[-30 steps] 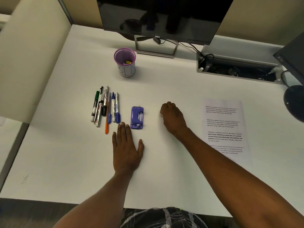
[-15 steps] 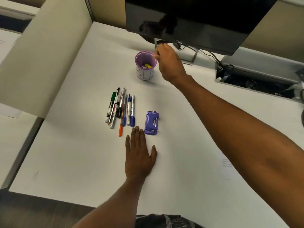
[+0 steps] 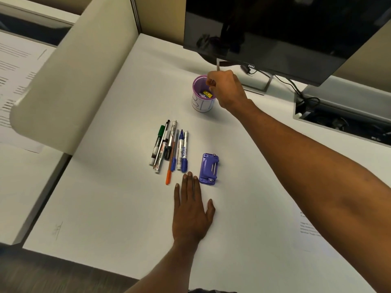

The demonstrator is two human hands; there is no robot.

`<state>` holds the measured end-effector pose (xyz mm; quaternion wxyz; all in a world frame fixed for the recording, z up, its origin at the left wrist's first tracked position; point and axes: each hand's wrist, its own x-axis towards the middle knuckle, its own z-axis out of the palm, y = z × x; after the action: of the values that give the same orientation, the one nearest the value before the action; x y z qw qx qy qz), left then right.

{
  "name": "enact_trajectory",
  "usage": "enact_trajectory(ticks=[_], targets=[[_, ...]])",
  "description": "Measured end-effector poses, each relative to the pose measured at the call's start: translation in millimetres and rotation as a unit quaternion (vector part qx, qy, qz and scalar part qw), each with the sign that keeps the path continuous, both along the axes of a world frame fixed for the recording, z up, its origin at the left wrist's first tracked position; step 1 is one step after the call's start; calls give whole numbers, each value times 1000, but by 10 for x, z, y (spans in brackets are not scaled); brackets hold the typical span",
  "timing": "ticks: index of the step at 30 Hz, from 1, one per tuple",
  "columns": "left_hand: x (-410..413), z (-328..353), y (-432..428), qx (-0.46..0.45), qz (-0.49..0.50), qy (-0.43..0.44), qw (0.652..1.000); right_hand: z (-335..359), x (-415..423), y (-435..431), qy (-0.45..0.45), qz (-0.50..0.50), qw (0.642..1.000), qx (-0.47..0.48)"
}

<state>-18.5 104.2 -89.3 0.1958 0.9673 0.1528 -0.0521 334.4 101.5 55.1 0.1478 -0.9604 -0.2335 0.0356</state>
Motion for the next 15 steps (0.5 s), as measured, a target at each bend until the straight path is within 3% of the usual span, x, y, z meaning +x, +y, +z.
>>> enact_trajectory(ticks=[4, 15], targets=[[3, -7, -2, -2, -1, 1, 1000, 25, 10, -2, -5, 7, 999, -36], [6, -22, 10, 7, 0, -9, 1000, 78, -278, -394, -34, -44, 995, 79]])
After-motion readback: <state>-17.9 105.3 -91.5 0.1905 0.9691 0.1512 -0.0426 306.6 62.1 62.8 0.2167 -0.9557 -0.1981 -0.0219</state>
